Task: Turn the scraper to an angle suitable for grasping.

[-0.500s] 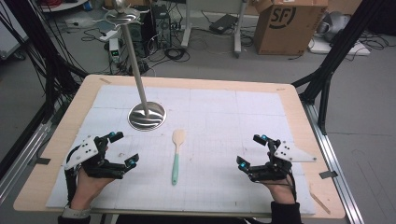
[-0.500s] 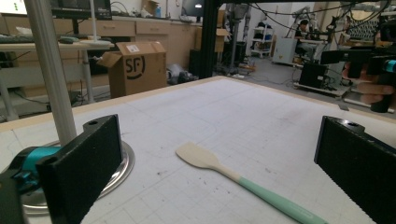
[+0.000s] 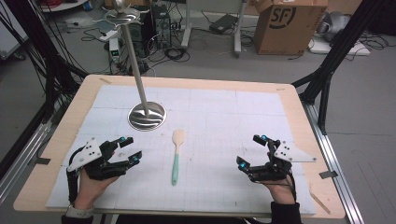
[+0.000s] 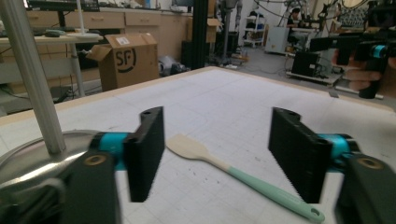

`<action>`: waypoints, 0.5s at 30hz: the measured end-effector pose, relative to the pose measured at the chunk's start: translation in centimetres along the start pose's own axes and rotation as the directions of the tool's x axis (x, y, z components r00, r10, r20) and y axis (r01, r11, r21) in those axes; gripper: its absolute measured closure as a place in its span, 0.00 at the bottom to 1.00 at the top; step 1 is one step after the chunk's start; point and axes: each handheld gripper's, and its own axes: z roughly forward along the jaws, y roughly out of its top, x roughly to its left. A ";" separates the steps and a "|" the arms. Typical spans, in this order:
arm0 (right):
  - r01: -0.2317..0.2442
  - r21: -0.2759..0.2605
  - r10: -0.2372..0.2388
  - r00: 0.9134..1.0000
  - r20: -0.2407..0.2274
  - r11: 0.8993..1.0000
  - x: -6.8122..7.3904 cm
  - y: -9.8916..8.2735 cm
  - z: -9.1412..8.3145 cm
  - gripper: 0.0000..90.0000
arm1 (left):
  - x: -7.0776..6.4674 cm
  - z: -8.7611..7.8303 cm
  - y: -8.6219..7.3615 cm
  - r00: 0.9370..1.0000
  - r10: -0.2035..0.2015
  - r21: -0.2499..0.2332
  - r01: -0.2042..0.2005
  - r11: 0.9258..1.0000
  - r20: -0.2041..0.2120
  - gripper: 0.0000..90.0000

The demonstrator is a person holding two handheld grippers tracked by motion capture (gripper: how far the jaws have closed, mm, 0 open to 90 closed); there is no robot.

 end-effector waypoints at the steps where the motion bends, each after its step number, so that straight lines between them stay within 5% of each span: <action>1: -0.001 0.000 0.001 1.000 -0.002 1.000 0.0 0.0 0.0 0.00 | -0.3 0.2 0.0 1.000 0.014 0.015 -0.014 1.000 -0.006 0.53; 9: -0.006 -0.001 0.006 1.000 -0.006 1.000 0.1 0.0 0.1 0.00 | -0.9 1.1 -0.1 1.000 -0.025 0.078 0.025 0.997 -0.011 0.98; 15: -0.011 -0.008 0.011 1.000 -0.004 1.000 -0.1 0.0 -0.1 0.00 | -1.4 2.4 0.0 1.000 -0.022 0.133 0.020 0.991 0.013 1.00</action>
